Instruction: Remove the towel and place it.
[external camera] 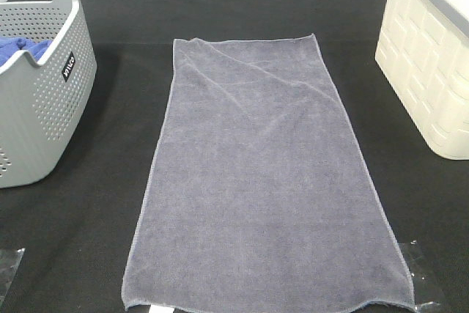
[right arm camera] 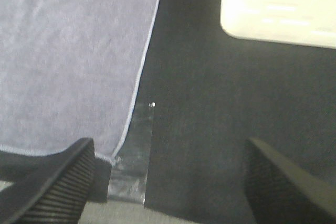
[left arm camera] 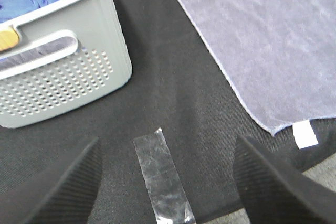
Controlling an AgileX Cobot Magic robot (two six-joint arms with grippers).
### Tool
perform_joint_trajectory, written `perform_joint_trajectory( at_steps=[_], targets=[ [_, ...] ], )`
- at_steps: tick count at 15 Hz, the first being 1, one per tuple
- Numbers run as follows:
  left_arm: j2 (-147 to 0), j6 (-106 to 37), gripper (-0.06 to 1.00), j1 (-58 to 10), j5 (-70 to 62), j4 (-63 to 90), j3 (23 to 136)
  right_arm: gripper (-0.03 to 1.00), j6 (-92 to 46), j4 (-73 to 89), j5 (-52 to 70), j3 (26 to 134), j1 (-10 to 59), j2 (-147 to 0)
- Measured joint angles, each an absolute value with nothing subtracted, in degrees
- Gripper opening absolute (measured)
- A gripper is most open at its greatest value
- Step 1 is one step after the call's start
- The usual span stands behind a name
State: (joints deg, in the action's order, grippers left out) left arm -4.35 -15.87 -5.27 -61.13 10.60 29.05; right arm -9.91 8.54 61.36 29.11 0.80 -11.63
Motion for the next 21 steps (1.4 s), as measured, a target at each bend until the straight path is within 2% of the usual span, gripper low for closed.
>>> perform_joint_trajectory(
  at_steps=[7,14,21],
  targets=[
    [0.06,-15.87,0.68,-5.27,-61.08,10.6,28.99,0.73,-9.91,8.54,61.42,29.11,0.8,-0.17],
    [0.29,-15.87,0.68,-2.23,-61.02,10.37,28.82,0.73,-9.91,8.65,61.36,29.11,0.8,0.4],
    [0.29,-15.87,0.68,-2.23,-61.02,10.37,28.82,0.73,-9.91,8.65,61.36,29.11,0.8,0.4]
  ],
)
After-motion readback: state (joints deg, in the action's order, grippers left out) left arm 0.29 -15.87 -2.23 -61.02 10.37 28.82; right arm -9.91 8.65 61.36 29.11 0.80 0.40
